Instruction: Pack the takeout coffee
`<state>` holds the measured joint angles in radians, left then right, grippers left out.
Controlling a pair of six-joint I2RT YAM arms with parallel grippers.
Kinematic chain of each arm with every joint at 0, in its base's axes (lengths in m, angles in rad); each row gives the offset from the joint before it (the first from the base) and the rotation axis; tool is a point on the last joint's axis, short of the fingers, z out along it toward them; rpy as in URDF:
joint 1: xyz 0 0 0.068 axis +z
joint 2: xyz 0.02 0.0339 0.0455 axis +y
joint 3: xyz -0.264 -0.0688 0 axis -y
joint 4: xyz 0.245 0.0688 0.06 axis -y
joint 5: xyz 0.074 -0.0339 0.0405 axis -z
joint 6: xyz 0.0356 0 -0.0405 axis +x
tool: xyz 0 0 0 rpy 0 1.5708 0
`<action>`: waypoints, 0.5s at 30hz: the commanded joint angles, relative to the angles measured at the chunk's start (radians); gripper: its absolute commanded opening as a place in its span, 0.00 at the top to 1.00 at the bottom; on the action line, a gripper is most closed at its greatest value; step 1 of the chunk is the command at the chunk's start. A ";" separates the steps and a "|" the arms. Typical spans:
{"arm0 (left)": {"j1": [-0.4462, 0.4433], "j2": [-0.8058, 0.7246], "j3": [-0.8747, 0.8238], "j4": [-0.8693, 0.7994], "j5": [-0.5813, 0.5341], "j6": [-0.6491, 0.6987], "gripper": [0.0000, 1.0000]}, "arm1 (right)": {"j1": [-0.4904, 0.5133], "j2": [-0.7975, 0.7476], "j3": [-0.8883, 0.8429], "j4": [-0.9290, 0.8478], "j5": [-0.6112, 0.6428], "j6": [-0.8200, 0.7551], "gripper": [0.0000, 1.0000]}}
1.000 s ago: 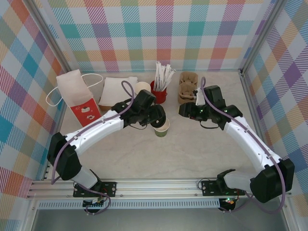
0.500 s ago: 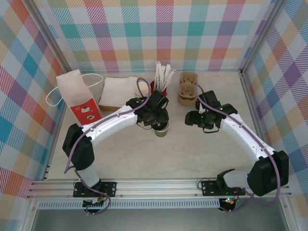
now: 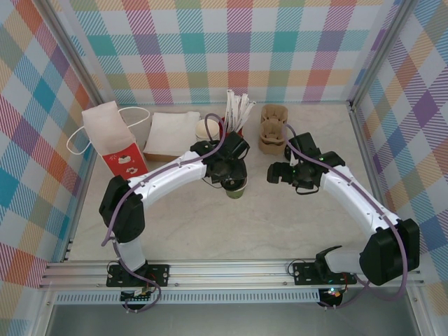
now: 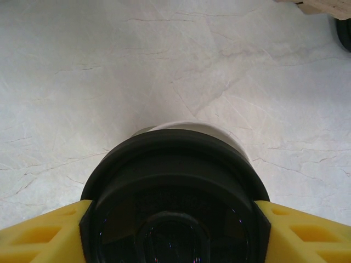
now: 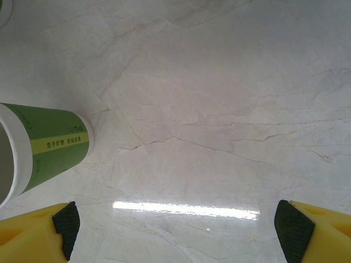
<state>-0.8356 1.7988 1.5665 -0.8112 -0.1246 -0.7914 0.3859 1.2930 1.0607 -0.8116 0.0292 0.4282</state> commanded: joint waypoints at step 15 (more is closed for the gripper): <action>-0.016 0.034 0.075 -0.050 -0.015 0.030 0.34 | -0.004 -0.008 -0.016 0.005 -0.027 -0.016 0.05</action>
<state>-0.8375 1.8198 1.6024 -0.8207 -0.1249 -0.7872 0.3859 1.2930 1.0580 -0.8093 0.0147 0.4282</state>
